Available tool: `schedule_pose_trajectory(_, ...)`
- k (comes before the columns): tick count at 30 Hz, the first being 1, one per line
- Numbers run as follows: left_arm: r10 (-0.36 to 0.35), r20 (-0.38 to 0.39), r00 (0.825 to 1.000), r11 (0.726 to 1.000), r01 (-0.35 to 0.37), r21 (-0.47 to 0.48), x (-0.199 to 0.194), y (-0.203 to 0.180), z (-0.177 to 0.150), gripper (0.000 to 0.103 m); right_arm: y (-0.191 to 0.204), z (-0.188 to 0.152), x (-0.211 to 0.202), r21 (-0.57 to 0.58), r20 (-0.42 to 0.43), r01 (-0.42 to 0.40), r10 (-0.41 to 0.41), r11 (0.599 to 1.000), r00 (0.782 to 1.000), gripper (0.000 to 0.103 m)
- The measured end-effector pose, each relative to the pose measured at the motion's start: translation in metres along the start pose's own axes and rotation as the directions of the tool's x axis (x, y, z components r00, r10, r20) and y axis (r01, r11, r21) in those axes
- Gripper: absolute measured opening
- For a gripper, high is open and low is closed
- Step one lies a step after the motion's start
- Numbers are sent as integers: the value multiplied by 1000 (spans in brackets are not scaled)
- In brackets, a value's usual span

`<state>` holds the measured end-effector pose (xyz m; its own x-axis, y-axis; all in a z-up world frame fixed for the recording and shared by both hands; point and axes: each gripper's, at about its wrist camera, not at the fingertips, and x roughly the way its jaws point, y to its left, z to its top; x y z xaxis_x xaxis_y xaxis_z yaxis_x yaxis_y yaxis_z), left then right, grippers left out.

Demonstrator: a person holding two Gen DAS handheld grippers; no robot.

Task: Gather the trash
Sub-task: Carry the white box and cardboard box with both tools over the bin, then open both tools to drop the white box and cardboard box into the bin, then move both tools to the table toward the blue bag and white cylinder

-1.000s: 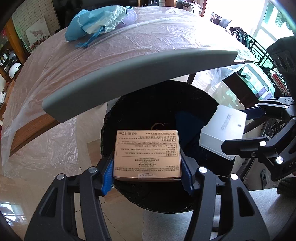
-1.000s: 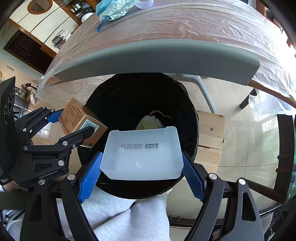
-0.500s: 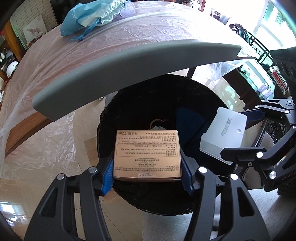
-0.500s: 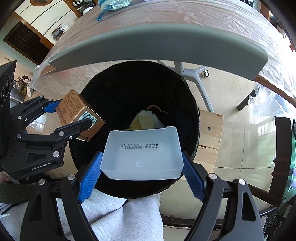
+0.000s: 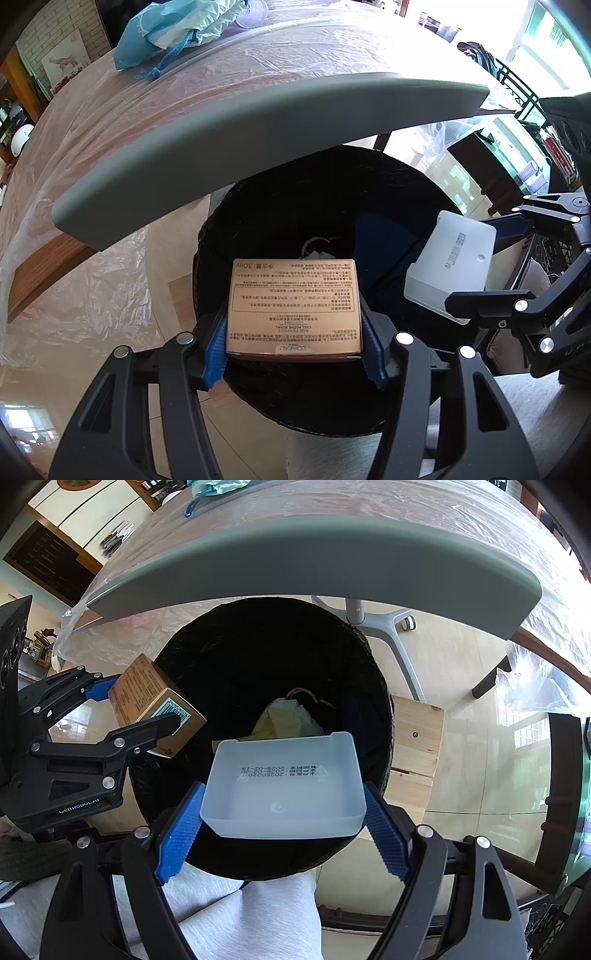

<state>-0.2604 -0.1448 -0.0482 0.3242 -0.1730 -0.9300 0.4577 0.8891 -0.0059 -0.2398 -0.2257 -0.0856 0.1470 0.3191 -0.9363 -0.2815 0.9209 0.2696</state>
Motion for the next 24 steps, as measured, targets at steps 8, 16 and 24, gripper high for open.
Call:
schedule_pose_trajectory(8, -19, 20, 1000, 1000, 19, -23, -1, 4, 3, 60, 3, 0, 1, -31, -3, 34, -35, 999, 999, 82)
schedule_pose_trajectory(16, -27, 48, 998, 993, 32, -116, -12, 19, 4, 93, -4, -8, -25, -14, 61, 74, -73, 997, 995, 93)
schedule_pose_trajectory(24, -42, 153, 987, 995, 55, -78, -61, 15, -2, 93, -6, -17, -106, 4, 294, 77, -74, 997, 953, 93)
